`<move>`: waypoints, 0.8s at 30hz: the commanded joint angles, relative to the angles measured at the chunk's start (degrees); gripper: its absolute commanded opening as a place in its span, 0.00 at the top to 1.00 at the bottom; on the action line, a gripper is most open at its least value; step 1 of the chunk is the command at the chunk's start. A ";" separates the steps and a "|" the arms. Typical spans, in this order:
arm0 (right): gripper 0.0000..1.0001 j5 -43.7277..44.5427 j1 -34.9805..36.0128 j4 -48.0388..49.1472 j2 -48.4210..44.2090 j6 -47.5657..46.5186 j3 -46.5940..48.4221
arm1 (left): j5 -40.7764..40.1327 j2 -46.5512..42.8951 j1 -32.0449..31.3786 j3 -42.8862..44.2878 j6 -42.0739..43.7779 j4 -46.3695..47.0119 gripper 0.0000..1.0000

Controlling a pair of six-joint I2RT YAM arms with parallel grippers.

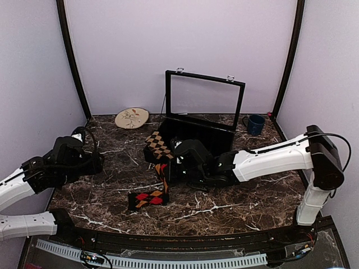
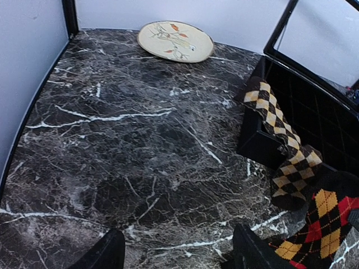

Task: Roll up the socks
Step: Fold the sock at the center of the board.

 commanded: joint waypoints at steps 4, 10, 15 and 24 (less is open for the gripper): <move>1.00 3.37 1.25 -4.11 1.31 -10.40 -1.06 | 9.11 3.00 -0.25 -1.16 2.84 5.22 0.32; 1.00 6.11 4.05 -7.58 4.13 -16.79 1.89 | 10.47 5.36 -0.18 -0.18 2.94 5.80 0.32; 1.00 7.90 6.64 -10.06 6.80 -20.75 4.43 | 11.13 5.60 -0.25 -0.32 2.32 6.20 0.32; 1.00 10.09 10.93 -12.78 9.67 -24.88 7.51 | 11.87 6.18 -0.24 -0.14 2.13 6.33 0.32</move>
